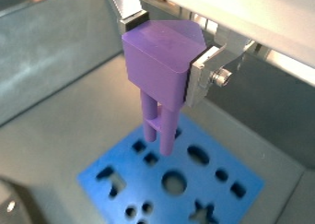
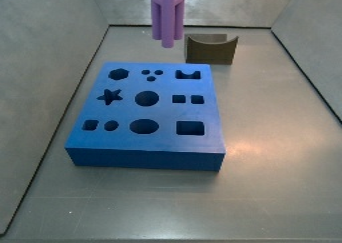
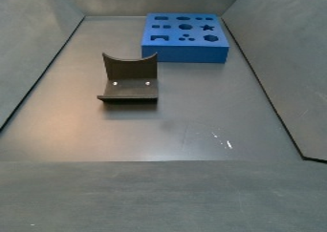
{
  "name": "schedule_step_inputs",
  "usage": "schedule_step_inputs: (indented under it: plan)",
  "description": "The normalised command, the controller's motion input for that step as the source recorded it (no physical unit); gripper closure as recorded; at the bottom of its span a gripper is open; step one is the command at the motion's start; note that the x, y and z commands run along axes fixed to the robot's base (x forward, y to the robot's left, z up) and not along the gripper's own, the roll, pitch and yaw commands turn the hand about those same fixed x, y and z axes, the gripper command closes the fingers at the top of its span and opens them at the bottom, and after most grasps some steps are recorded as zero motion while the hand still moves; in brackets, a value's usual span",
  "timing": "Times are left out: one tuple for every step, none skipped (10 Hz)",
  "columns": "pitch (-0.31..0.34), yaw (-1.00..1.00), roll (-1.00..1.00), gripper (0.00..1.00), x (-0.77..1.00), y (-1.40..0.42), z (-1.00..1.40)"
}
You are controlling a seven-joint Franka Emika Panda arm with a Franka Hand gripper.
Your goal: Insert the 3 prong object.
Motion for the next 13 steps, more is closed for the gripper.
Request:
schedule_step_inputs:
  plan:
    - [0.000,0.00,0.02,1.00,-0.06,0.99,-1.00]
    - [0.000,0.00,0.04,1.00,-0.12,0.93,-1.00]
    - [0.000,-0.03,0.02,1.00,-0.10,0.81,-1.00]
    - [0.000,-0.11,0.00,1.00,-0.14,0.67,-1.00]
    - [0.000,-0.29,-0.08,1.00,-0.32,0.50,-1.00]
    - [0.000,-0.33,-0.05,1.00,-0.19,0.28,-0.71]
    - [0.000,-0.14,-0.04,1.00,0.00,0.00,-0.37]
    - [-0.003,0.00,-0.06,1.00,0.00,-0.05,-0.11]
    - [0.000,0.00,-0.04,1.00,0.00,-0.10,-0.12]
    - [0.000,0.00,0.00,1.00,0.00,0.00,-0.25]
    - [0.000,0.00,0.00,1.00,-0.03,0.00,-0.34]
    - [0.000,0.00,0.00,1.00,-0.06,0.00,-0.40]
    - [-0.011,0.01,-0.02,1.00,-0.05,0.00,-0.51]
